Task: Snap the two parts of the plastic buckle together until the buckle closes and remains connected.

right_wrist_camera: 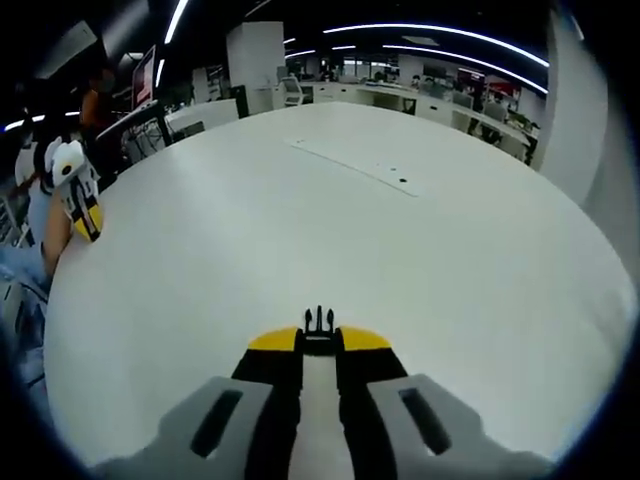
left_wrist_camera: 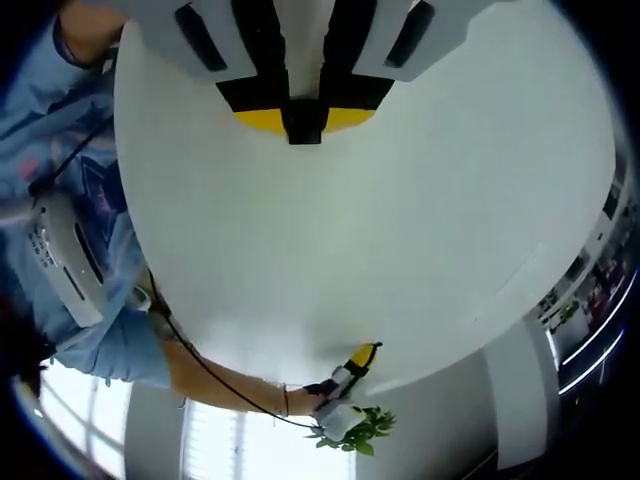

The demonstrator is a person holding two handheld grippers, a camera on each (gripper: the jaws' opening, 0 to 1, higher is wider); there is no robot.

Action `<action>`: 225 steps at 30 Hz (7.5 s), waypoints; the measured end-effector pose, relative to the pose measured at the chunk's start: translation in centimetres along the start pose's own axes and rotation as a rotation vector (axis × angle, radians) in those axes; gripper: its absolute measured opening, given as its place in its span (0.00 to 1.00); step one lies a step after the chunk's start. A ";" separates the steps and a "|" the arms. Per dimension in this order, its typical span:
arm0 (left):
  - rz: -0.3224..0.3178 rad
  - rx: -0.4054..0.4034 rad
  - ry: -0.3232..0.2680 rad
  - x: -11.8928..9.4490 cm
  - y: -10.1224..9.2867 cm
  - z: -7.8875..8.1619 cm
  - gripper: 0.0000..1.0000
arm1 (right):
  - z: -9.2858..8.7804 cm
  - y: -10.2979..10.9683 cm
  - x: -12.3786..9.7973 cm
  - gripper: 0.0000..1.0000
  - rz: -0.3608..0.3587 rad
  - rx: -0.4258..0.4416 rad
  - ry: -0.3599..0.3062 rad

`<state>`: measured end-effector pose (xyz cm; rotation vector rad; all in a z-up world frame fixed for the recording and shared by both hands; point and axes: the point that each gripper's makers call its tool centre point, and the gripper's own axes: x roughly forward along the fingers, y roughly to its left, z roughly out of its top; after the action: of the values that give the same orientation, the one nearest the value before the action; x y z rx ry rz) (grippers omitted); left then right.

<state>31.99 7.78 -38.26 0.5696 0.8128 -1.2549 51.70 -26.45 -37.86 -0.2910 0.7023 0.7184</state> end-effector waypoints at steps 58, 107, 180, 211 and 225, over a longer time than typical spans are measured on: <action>-0.008 -0.014 -0.008 0.1 -0.1 0.5 0.10 | -1.7 6.5 -2.3 0.13 0.087 -0.124 0.082; 0.019 -0.001 0.030 0.6 -0.4 0.4 0.10 | -4.0 16.5 -4.8 0.13 0.301 -0.337 0.016; 0.004 0.062 0.012 1.7 -1.0 2.3 0.10 | -3.5 21.2 -4.6 0.13 0.493 -0.467 -0.021; -0.009 0.065 -0.001 3.0 -1.4 3.1 0.10 | -2.2 23.8 -3.0 0.12 0.509 -0.445 -0.042; -0.010 0.111 -0.019 3.5 -2.0 4.5 0.10 | -1.7 25.6 -2.8 0.12 0.510 -0.465 -0.044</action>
<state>31.43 1.73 -38.24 0.6430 0.7345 -1.3185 31.76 -10.11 -37.47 -0.5264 0.5632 1.3750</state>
